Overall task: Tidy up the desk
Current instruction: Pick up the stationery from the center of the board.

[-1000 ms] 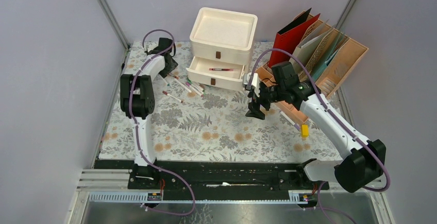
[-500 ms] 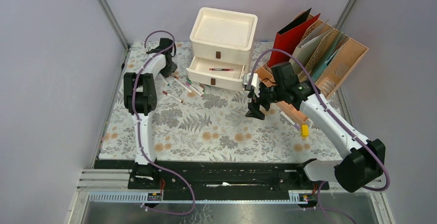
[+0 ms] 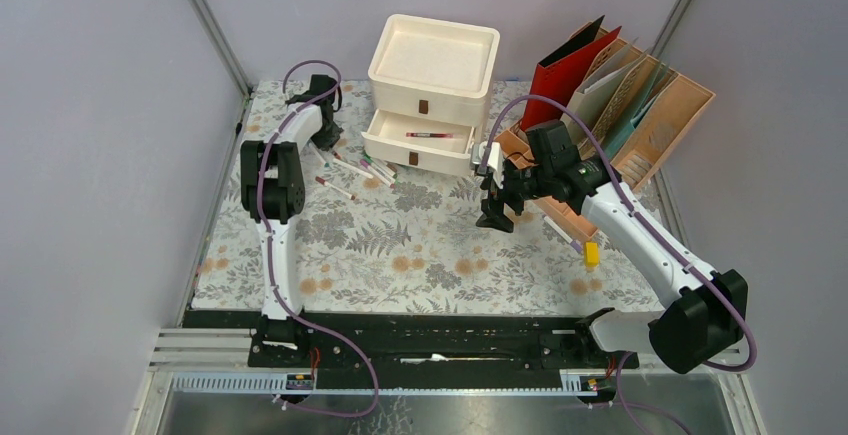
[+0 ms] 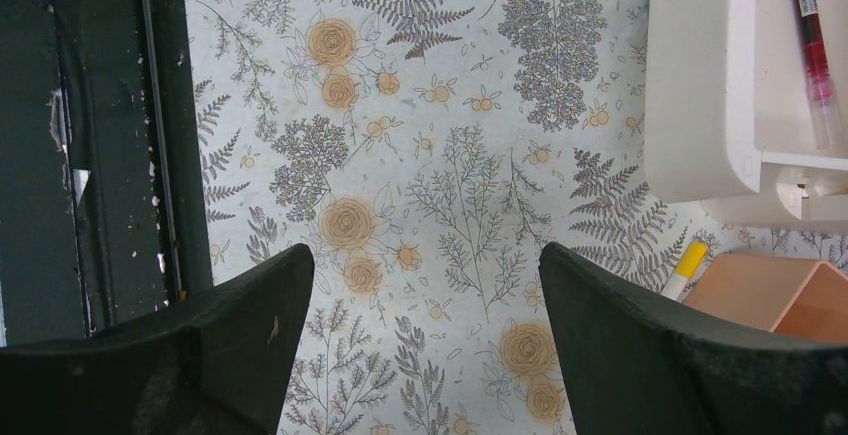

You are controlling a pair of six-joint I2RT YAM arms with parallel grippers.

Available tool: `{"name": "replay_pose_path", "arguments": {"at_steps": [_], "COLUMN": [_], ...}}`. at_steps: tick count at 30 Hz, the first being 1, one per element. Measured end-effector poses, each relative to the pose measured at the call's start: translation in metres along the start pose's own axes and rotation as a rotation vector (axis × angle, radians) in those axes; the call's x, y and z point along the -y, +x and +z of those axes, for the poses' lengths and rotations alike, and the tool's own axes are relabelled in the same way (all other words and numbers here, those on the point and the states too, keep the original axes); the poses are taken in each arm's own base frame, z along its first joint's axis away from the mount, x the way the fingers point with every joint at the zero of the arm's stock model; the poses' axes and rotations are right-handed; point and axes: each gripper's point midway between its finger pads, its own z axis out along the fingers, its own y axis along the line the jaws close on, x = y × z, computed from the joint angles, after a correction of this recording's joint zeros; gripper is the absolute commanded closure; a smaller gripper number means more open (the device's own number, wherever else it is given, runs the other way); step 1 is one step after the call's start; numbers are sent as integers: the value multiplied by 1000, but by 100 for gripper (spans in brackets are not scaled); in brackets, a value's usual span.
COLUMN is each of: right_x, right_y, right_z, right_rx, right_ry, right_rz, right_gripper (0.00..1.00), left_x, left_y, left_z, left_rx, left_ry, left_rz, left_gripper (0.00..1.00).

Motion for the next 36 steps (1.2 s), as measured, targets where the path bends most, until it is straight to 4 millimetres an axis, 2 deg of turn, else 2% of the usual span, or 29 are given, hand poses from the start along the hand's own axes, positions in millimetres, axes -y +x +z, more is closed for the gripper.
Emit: {"name": "replay_pose_path", "arguments": {"at_steps": [7,11,14,20,24,28,31,36], "right_x": [0,0,0,0,0,0,0,-1], "right_y": [0,-1,-1,-1,-1,0,0,1], "right_z": [0,0,0,0,0,0,0,1], "right_rx": [1,2,2,3,3,3,2,2], "right_ry": [1,1,2,3,2,1,0,-3], "right_rz": [-1,-3,-3,-4,-4,-3,-2,0], "right_gripper": [10,10,10,10,10,10,10,10], "left_x": [-6,-20,-25,-19,-20,-19,-22,-22], "left_y": [3,15,15,-2,1,16,35,60], "left_z": [-4,-17,-34,-85,-126,-171,-203,-244], "left_rx": [15,14,42,183,271,350,418,511], "left_ry": [11,32,78,271,444,667,846,1087], "left_rz": [36,60,68,64,81,120,156,234], "left_gripper": [100,100,100,100,100,100,100,100]}}
